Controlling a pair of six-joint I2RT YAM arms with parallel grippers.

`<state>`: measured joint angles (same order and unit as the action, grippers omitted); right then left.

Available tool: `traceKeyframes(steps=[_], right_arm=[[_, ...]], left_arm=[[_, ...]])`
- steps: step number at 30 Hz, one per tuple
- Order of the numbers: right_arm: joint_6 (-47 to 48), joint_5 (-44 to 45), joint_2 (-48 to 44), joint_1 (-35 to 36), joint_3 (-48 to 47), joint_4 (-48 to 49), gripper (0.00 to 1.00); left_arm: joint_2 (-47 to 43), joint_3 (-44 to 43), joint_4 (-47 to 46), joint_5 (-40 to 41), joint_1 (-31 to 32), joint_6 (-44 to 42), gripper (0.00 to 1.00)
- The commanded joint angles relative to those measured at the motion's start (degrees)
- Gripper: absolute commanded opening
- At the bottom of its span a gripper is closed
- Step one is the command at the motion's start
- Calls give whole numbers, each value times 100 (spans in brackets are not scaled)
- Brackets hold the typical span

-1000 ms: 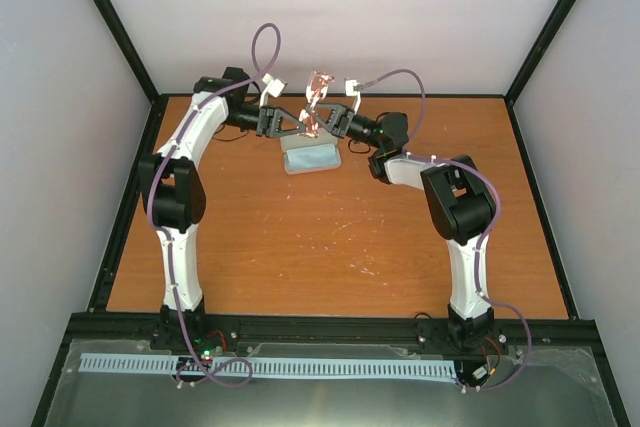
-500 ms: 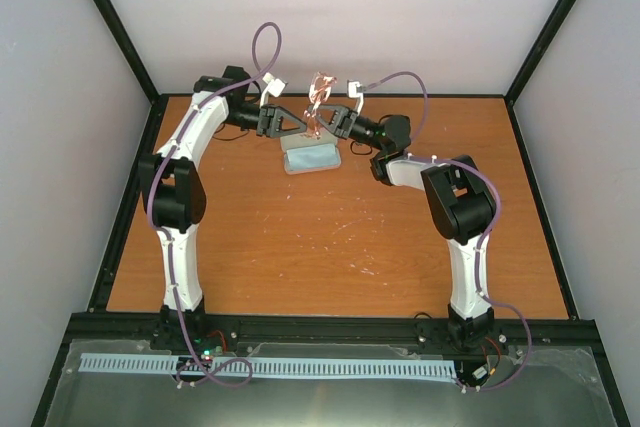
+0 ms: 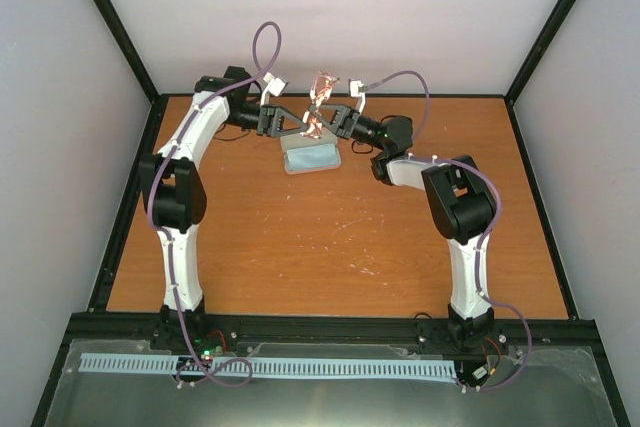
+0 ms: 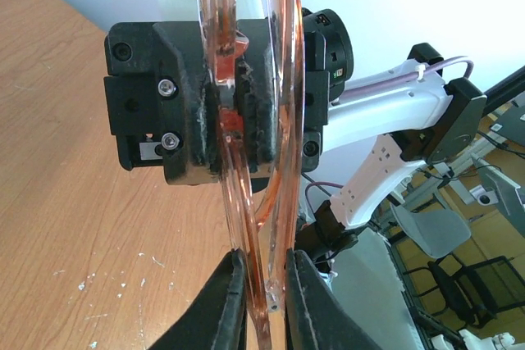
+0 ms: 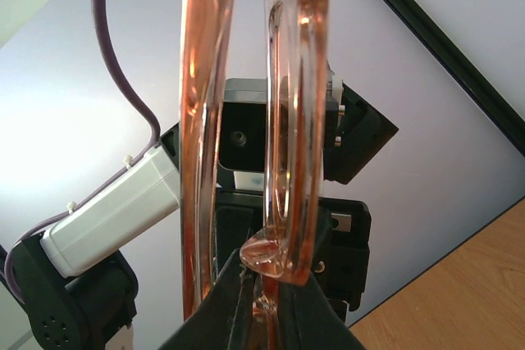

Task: Organize the sunglasses
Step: Fold the sunglasses.

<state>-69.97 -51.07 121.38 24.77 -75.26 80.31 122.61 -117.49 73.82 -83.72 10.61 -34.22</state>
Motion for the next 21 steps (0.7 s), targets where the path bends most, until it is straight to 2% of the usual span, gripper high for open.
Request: traceKeyframes(steps=[1,9,14,21], right_arm=[[-237,-71,-12,-18,-17,144,3],[-261,-118,-27,-18,177,90,7],[-328,-115,12,-21,199,117,14],[-367,-137,35,-17,202,158,14]], left_arm=[[-76,-265,-219,-4,-86,-159,1],[-142,-287,-194,202,-136,-286,1],[-164,-333,-124,373,-146,-353,1],[-157,-380,-171,400,-147,-221,1]])
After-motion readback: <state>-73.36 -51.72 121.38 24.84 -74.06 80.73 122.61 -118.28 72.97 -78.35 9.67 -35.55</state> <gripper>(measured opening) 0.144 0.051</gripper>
